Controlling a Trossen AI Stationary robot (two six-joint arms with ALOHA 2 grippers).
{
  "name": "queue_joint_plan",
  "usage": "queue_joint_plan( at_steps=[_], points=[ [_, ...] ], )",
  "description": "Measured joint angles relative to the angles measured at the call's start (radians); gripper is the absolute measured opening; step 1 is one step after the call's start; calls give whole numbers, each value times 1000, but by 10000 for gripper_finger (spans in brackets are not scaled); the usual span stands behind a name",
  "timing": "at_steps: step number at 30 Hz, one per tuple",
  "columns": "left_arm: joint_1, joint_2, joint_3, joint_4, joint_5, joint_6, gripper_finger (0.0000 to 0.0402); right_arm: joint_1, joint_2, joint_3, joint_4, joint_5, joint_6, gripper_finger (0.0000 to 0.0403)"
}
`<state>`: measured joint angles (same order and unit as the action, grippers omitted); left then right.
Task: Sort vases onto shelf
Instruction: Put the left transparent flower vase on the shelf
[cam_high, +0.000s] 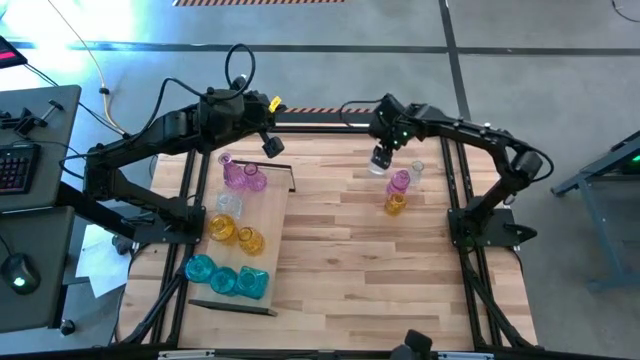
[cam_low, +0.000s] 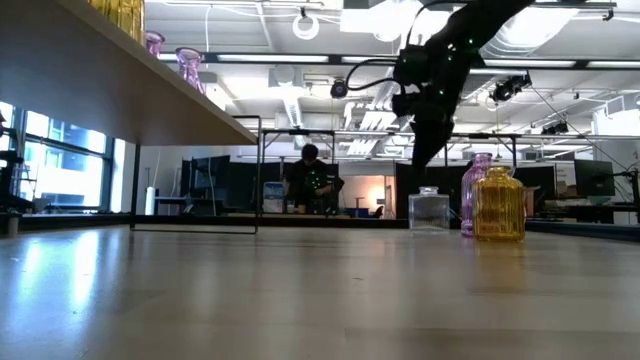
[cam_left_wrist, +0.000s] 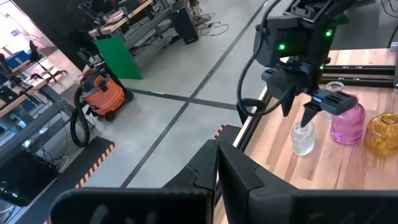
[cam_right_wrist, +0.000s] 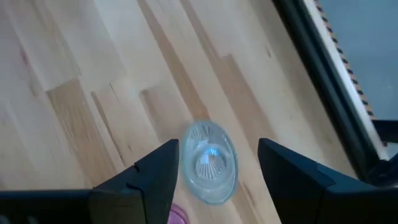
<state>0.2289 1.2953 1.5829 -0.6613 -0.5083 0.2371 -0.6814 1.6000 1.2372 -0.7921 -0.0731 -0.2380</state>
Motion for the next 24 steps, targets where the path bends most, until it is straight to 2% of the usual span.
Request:
queue_joint_plan(
  at_steps=[5,11,24],
  points=[
    [0,0,0,-5,0,0,5,-2,11,15,-16,-8,0,216],
    [0,0,0,-41,0,0,5,0,81,15,-86,-17,-3,216],
    [0,0,0,-61,0,0,5,9,178,22,-46,-33,-6,213]
  ],
)
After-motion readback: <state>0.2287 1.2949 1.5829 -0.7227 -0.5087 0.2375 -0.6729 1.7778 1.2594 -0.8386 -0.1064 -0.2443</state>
